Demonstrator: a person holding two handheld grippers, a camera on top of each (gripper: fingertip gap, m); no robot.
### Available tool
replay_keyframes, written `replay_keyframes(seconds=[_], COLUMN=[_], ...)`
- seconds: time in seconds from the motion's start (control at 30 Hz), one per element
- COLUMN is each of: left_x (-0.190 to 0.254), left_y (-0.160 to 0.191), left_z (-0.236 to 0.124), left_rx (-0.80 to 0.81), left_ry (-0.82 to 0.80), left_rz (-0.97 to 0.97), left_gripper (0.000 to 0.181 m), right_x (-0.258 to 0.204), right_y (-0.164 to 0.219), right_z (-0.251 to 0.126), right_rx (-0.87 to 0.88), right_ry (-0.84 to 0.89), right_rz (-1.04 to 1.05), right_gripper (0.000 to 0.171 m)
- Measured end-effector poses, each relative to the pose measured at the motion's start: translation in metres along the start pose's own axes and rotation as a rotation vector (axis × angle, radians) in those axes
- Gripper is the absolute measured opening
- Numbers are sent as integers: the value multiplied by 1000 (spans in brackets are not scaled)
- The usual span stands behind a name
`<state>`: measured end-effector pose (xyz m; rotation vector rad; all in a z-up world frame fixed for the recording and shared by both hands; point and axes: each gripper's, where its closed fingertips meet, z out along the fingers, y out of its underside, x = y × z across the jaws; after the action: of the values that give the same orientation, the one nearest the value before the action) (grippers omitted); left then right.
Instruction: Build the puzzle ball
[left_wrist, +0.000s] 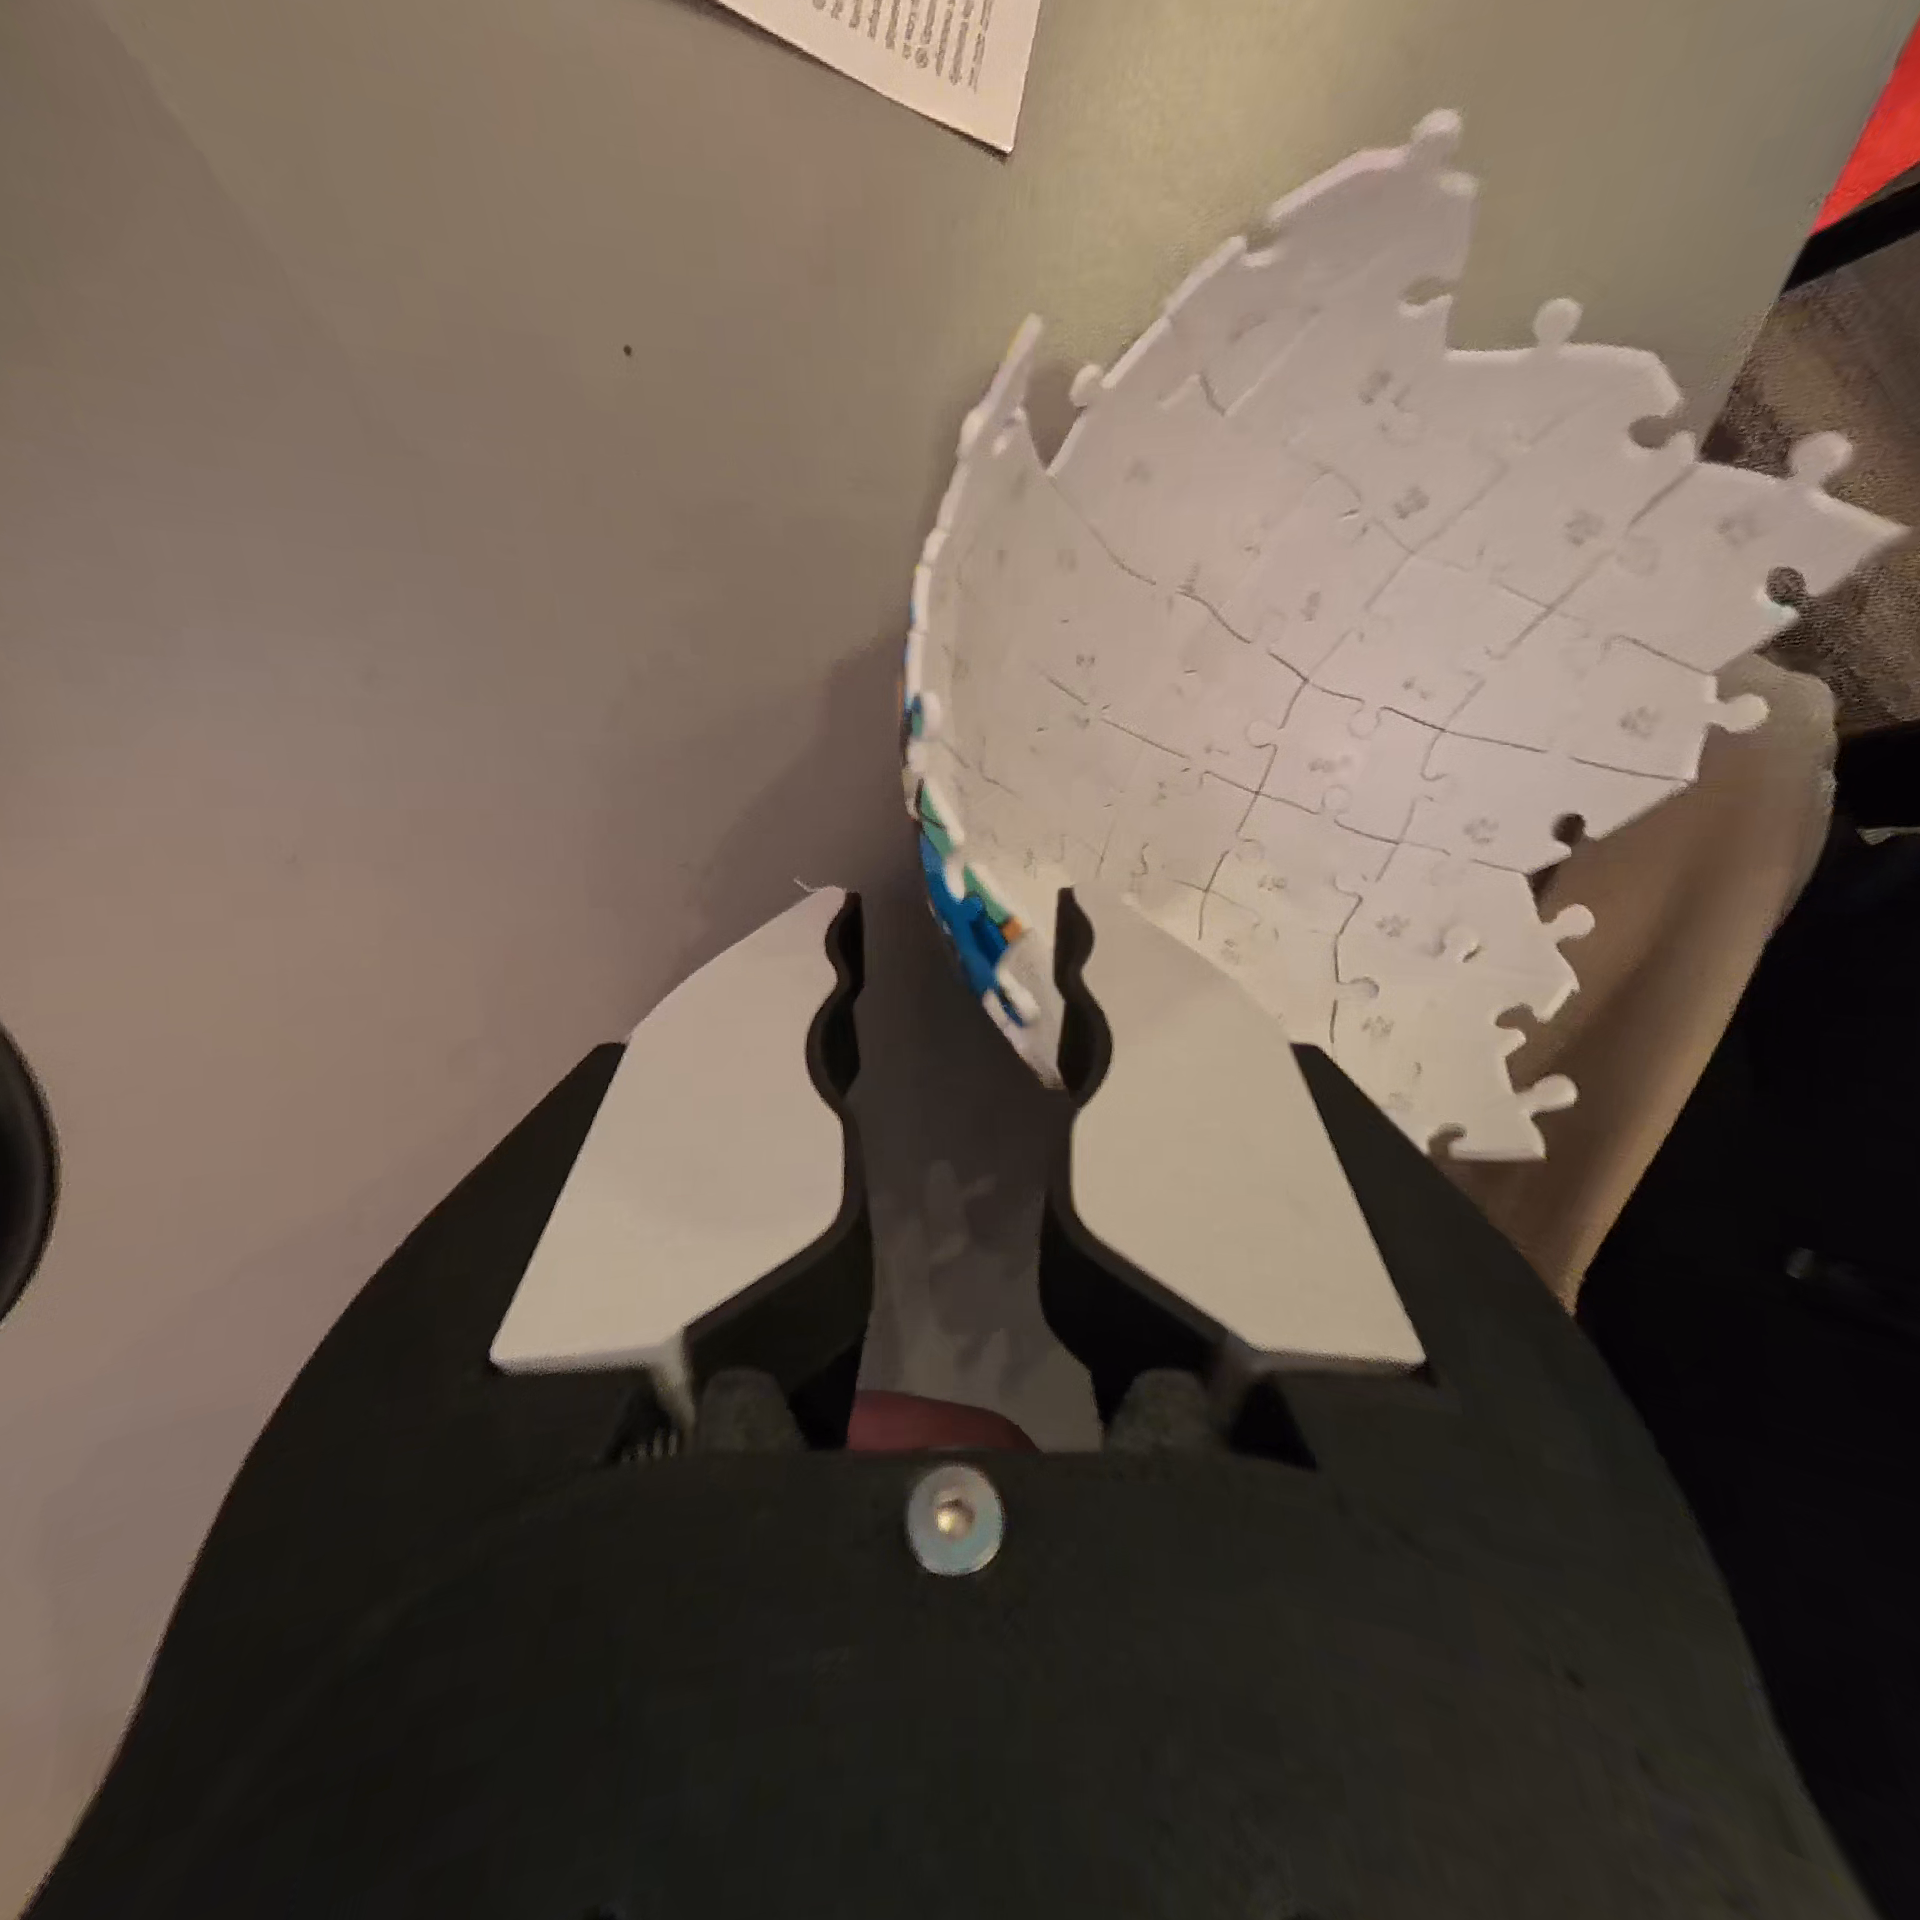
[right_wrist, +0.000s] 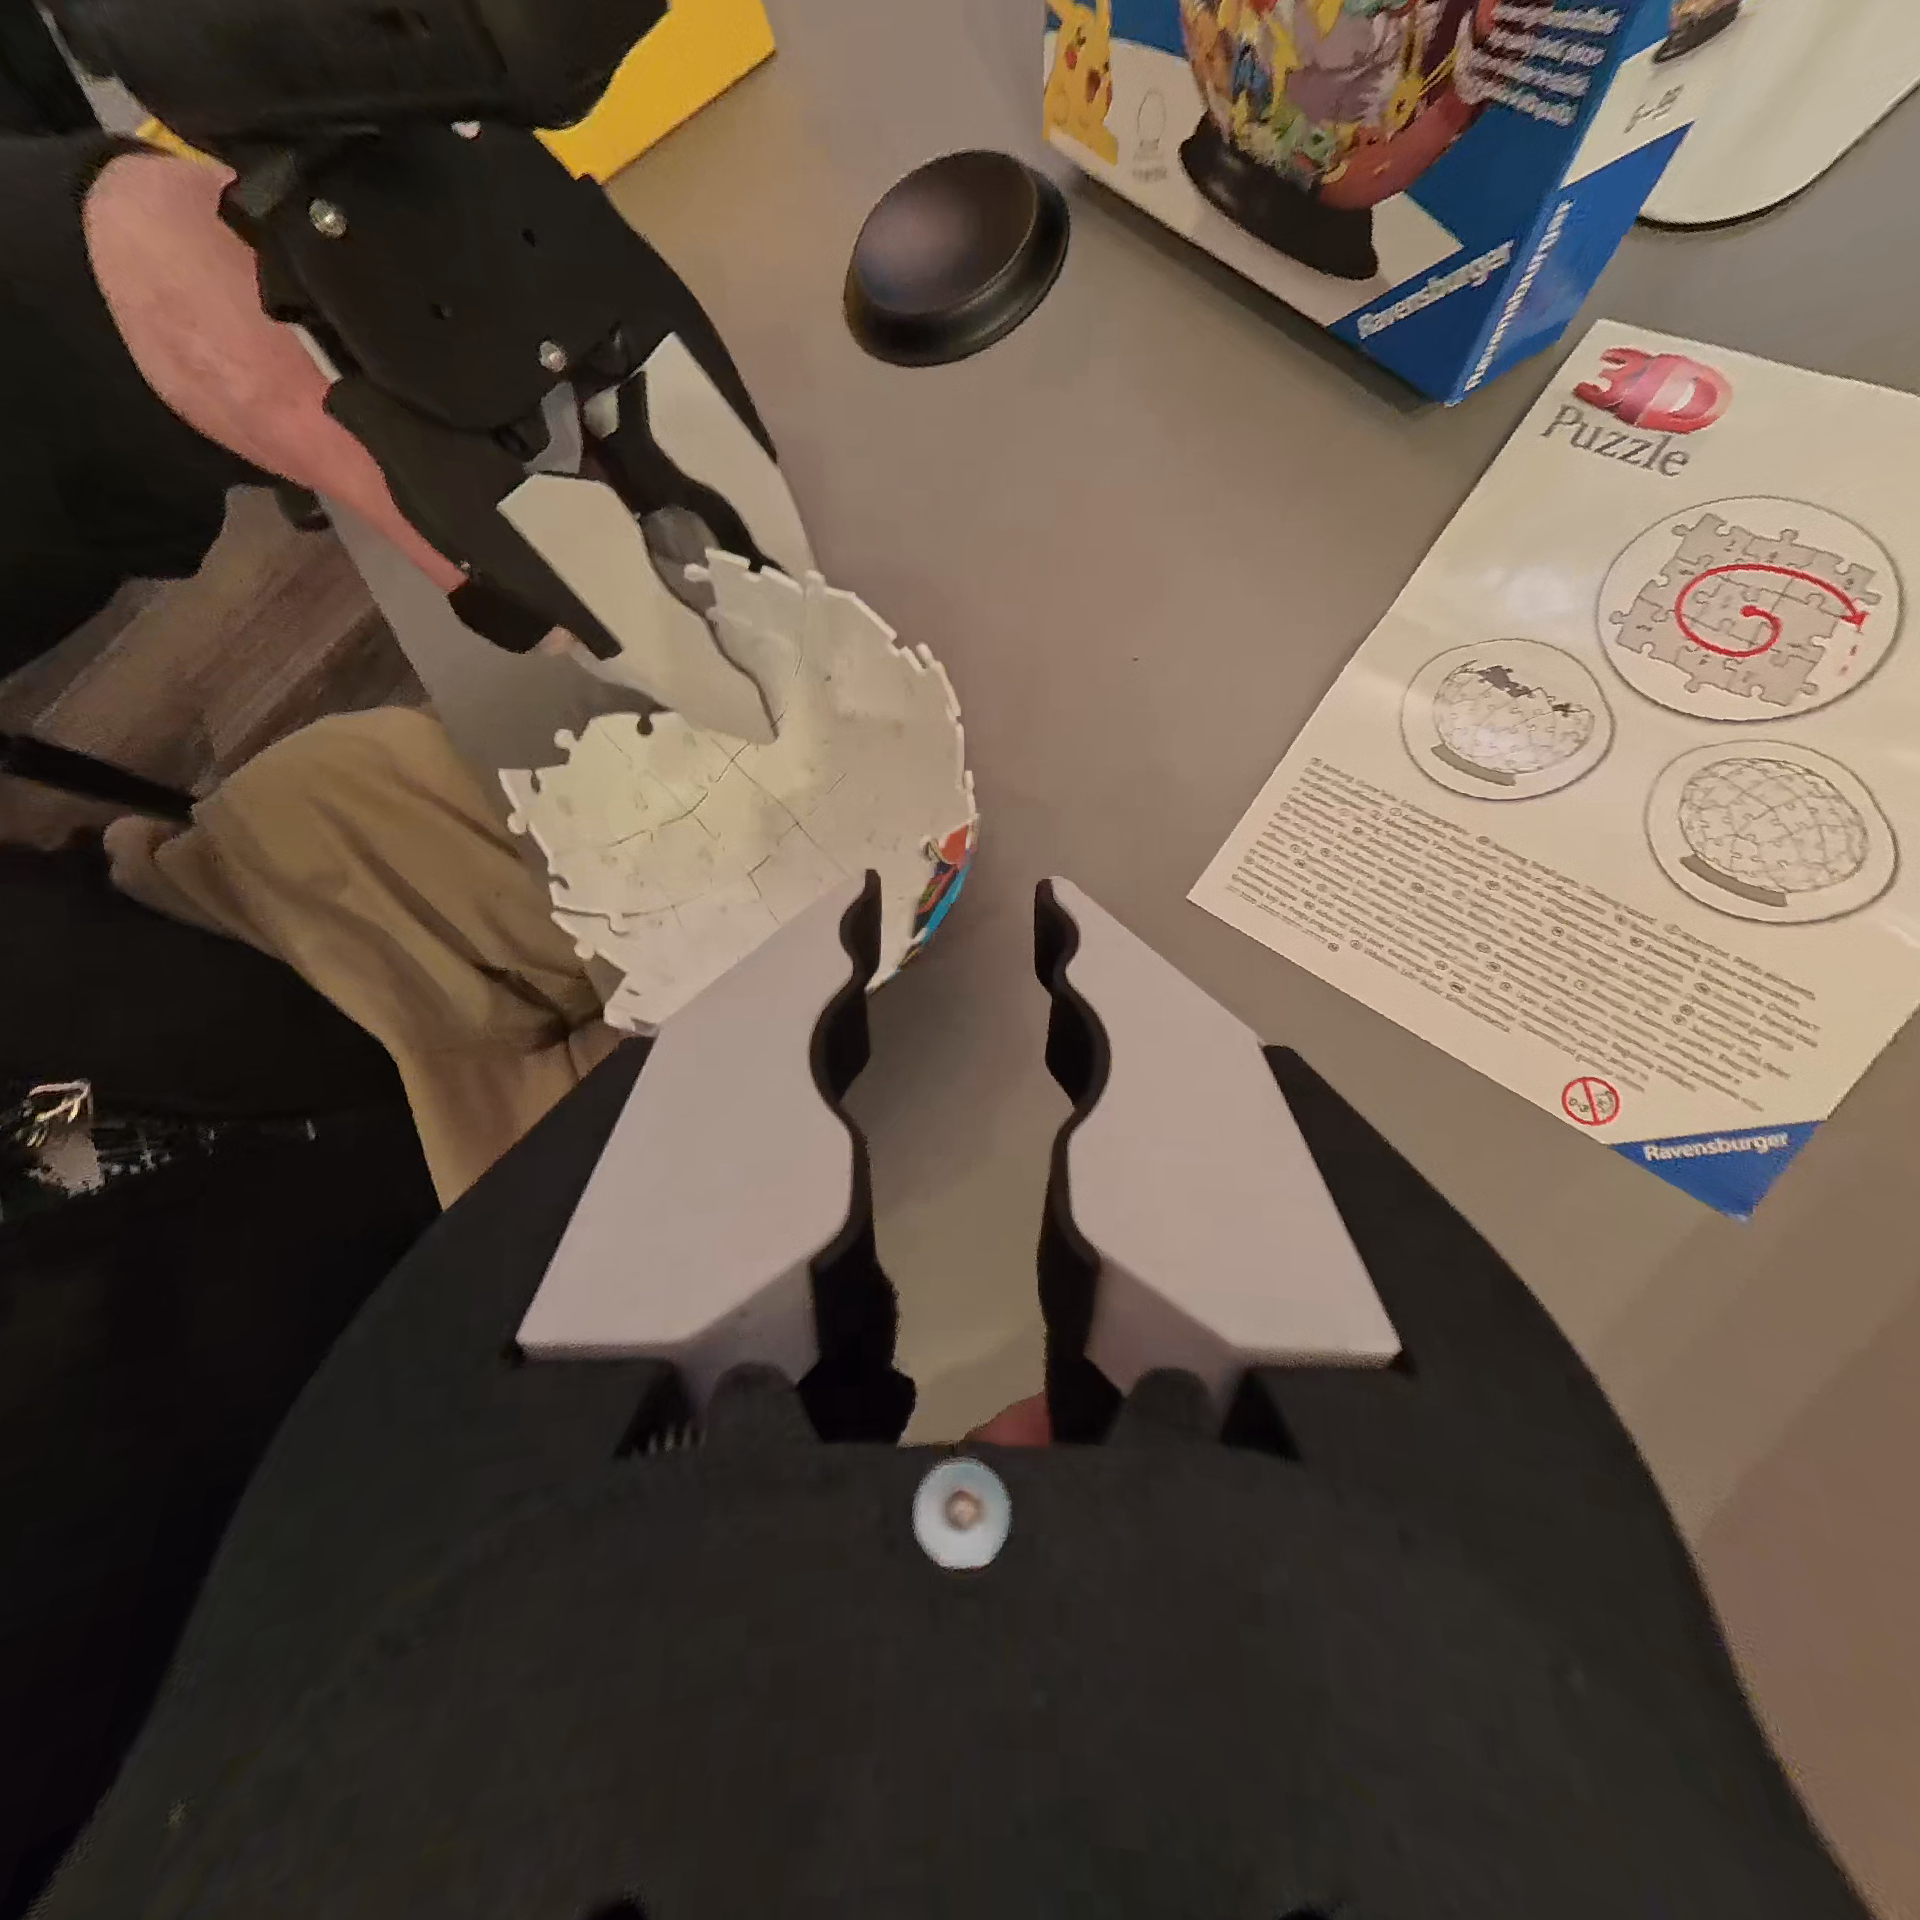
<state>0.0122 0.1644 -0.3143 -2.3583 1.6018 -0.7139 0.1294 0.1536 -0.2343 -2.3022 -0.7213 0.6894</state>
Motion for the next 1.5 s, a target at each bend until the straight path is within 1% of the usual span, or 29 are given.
replay_keyframes(seconds=[0.13,0.33,0.4,0.47,0.53,0.6,0.67,0.73,0.83,0.87,0.97,1.07,1.13,1.2,1.27,1.4,1.5], left_x=[-3,-7,-8,-13,-24,-44,-62,-74,-82,-79,-65,-59,-60,-70,-71,-77,-80], left_y=[-3,-5,-4,-2,7,24,49,72,109,118,131,144,143,132,125,122,124], left_z=[-7,-26,-39,-62,-90,-116,-131,-137,-128,-122,-99,-79,-73,-74,-73,-68,-61], left_rx=[51,155,185,231,272,293,271,254,146,124,83,-3,-15,35,56,66,38], left_ry=[-24,-20,-39,-81,-113,-196,-250,-280,-345,-338,-294,-310,-333,-391,-379,-409,-414], left_rz=[-5,-40,-22,-6,-27,-53,-84,-115,-108,-98,-43,17,37,38,13,-11,-25], left_gripper=[41,47,47,46,44,41,38,34,31,31,33,37,40,37,36,35,37], right_x=[3,2,5,5,4,6,8,8,6,6,7,8,9,10,11,13,13], right_y=[-3,-12,-13,-14,-14,-10,-6,-5,-1,2,7,8,8,8,9,9,9], right_z=[0,1,1,1,1,2,5,9,17,20,27,31,31,31,30,29,30], right_rx=[53,133,159,193,229,226,209,206,178,164,144,136,138,142,144,151,151], right_ry=[55,91,120,129,135,146,152,146,141,143,141,140,143,144,146,149,146], right_rz=[32,55,58,71,76,76,72,66,55,51,52,49,47,48,48,47,48], right_gripper=[25,23,23,23,22,22,22,22,23,23,23,23,23,23,22,23,23])
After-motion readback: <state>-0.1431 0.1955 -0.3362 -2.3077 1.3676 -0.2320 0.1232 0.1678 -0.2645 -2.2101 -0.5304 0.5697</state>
